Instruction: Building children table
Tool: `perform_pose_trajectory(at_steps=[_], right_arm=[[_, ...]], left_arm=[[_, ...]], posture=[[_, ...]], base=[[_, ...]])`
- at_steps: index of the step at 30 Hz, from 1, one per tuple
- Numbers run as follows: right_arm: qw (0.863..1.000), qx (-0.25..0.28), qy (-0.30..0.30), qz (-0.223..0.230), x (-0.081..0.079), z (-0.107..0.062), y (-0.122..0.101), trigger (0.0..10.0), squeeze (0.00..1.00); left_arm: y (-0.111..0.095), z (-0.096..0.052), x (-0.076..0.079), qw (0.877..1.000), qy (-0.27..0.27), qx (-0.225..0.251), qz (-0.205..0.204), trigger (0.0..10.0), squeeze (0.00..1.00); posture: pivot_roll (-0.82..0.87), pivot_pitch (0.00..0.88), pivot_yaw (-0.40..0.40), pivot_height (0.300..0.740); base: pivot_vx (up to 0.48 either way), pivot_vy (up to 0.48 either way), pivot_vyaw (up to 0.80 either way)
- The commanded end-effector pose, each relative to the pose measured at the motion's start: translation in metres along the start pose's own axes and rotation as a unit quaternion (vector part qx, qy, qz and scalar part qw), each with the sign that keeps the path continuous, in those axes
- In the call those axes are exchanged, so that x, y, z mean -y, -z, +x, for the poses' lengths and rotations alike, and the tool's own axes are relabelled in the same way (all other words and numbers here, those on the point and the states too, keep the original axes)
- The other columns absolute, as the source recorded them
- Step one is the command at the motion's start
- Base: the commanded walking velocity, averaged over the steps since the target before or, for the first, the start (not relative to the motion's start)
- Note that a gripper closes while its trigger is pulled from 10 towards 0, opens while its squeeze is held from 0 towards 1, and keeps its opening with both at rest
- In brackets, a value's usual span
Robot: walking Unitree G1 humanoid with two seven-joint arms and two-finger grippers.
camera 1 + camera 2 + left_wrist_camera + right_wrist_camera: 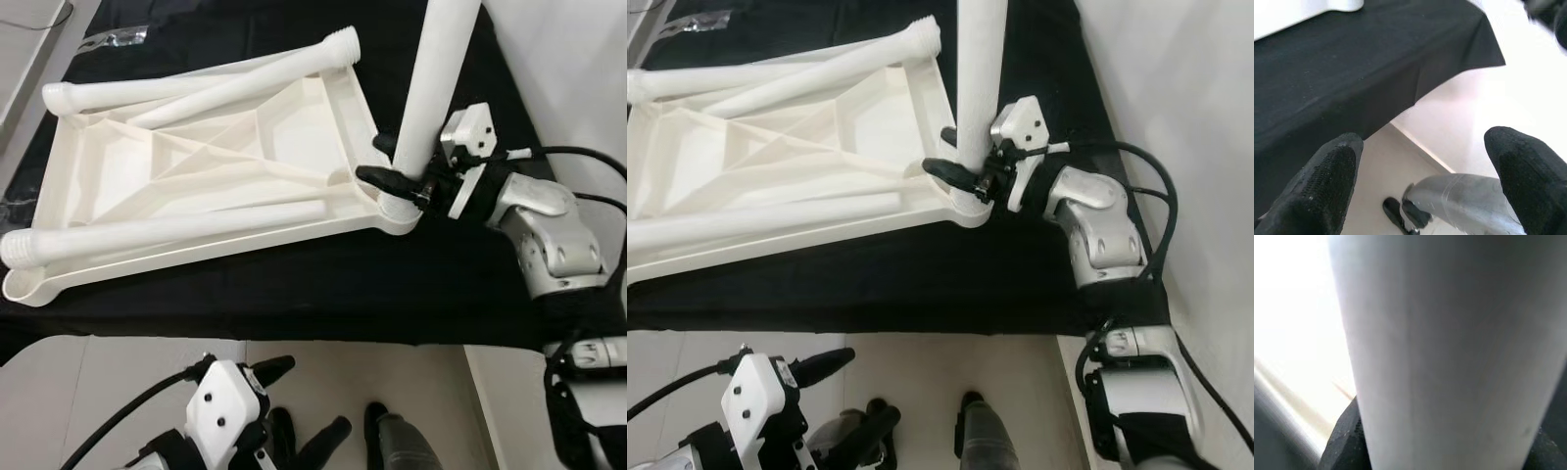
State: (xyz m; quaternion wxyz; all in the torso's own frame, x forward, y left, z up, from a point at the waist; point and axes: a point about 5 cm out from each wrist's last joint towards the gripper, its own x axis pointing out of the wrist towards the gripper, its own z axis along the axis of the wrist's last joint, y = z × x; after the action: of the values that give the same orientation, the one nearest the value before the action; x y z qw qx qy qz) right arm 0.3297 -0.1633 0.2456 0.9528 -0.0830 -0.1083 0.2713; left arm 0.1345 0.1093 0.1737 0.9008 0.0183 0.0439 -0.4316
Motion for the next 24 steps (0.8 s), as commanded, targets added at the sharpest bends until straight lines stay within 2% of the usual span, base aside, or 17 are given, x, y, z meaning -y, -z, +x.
perform_pose_trajectory(at_steps=[1, 2, 3, 4, 5, 6, 10, 14, 19, 21, 23, 24], right_arm=[[0.989, -0.13, 0.054, 0.035, -0.005, -0.015, 0.044, 10.0, 0.0], [0.979, -0.137, 0.142, 0.06, -0.027, -0.034, 0.052, 10.0, 0.0], [0.979, -0.137, 0.142, 0.06, -0.027, -0.034, 0.052, 10.0, 0.0], [0.964, -0.14, 0.209, 0.088, -0.044, -0.046, 0.055, 10.0, 0.0], [0.959, -0.128, 0.231, 0.106, -0.057, -0.041, 0.055, 10.0, 0.0], [0.958, -0.113, 0.238, 0.114, -0.063, -0.029, 0.056, 10.0, 0.0], [0.953, -0.106, 0.257, 0.124, -0.074, -0.017, 0.058, 10.0, 0.0], [0.947, -0.122, 0.271, 0.125, -0.083, -0.018, 0.057, 10.0, 0.0], [0.946, -0.136, 0.27, 0.115, -0.082, -0.015, 0.062, 10.0, 0.0], [0.95, -0.131, 0.261, 0.11, -0.077, -0.014, 0.065, 10.0, 0.0], [0.953, -0.123, 0.254, 0.111, -0.074, -0.015, 0.064, 10.0, 0.0], [0.956, -0.113, 0.248, 0.112, -0.071, -0.015, 0.063, 10.0, 1.0]], left_arm=[[0.006, 0.001, 0.0, 1.0, -0.002, -0.01, -0.009, 10.0, 0.0], [0.008, 0.003, -0.001, 1.0, -0.005, -0.01, -0.008, 10.0, 0.0], [0.008, 0.003, -0.001, 1.0, -0.005, -0.01, -0.008, 10.0, 0.0], [0.011, 0.005, -0.004, 1.0, -0.005, -0.01, -0.006, 10.0, 0.0], [0.014, 0.008, -0.007, 1.0, -0.004, -0.01, -0.004, 10.0, 0.0], [0.017, 0.011, -0.011, 1.0, -0.003, -0.01, 0.0, 10.0, 0.0], [0.022, 0.017, -0.017, 1.0, -0.003, -0.01, 0.011, 10.0, 0.0], [0.026, 0.022, -0.024, 1.0, -0.012, -0.006, 0.018, 10.0, 0.0], [0.029, 0.029, -0.035, 0.999, -0.027, 0.0, 0.03, 10.0, 0.0], [0.032, 0.032, -0.043, 0.998, -0.043, 0.006, 0.035, 10.0, 0.0], [0.033, 0.032, -0.045, 0.998, -0.048, 0.008, 0.035, 10.0, 0.0], [0.034, 0.034, -0.048, 0.998, -0.052, 0.009, 0.035, 10.0, 0.0]], posture=[[0.02, 0.302, 0.06, 0.74], [0.01, 0.297, 0.062, 0.74], [0.01, 0.297, 0.062, 0.74], [0.01, 0.271, 0.071, 0.74], [0.01, 0.243, 0.072, 0.74], [0.01, 0.219, 0.071, 0.74], [0.01, 0.192, 0.064, 0.74], [0.0, 0.174, 0.061, 0.74], [0.0, 0.146, 0.054, 0.74], [-0.01, 0.105, 0.055, 0.74], [-0.01, 0.101, 0.056, 0.74], [-0.01, 0.091, 0.057, 0.74]], base=[[0.0, 0.0, 0.0], [0.0, 0.0, 0.0], [0.0, 0.0, 0.0], [0.0, 0.0, 0.0], [0.0, 0.0, 0.0], [0.0, 0.0, 0.0], [0.0, 0.0, 0.0], [0.0, 0.0, 0.0], [0.0, 0.0, 0.0], [0.0, 0.0, 0.0], [0.0, 0.0, 0.0], [0.0, 0.0, 0.0]])
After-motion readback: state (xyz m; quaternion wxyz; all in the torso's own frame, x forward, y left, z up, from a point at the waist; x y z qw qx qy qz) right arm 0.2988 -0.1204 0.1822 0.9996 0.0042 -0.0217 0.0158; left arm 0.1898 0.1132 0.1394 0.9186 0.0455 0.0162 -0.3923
